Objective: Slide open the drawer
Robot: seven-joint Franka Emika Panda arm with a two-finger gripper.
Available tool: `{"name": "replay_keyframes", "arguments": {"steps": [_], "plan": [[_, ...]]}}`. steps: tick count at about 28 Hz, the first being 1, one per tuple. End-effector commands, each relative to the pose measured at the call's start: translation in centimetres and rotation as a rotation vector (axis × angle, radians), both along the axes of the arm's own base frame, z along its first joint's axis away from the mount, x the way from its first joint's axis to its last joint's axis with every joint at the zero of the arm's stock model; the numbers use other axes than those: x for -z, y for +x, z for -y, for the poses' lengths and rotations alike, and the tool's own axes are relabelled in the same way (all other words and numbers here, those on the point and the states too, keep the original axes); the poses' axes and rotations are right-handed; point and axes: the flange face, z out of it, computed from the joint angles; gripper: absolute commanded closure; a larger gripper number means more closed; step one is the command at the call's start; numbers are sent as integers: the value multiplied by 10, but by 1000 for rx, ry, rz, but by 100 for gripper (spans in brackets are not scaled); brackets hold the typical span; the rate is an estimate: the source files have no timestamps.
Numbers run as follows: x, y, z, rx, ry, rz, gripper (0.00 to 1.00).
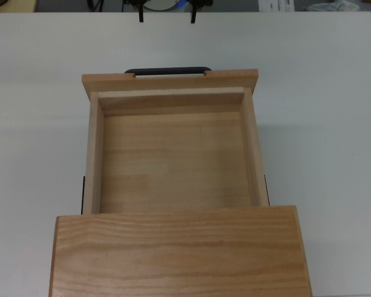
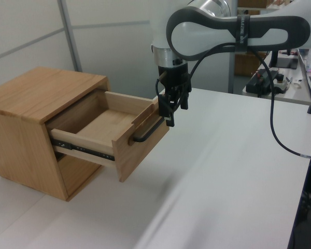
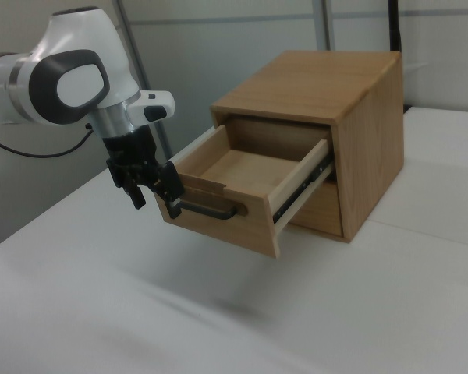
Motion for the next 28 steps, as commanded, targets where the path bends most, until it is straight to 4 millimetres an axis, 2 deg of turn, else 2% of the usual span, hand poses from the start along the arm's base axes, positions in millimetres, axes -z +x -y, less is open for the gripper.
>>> {"name": "replay_keyframes", "arguments": {"steps": [1,28], "plan": [[-6,-1,-1,-21,-8,-17,0],[-10,-4,-5,-33,-6,-37,0]]}}
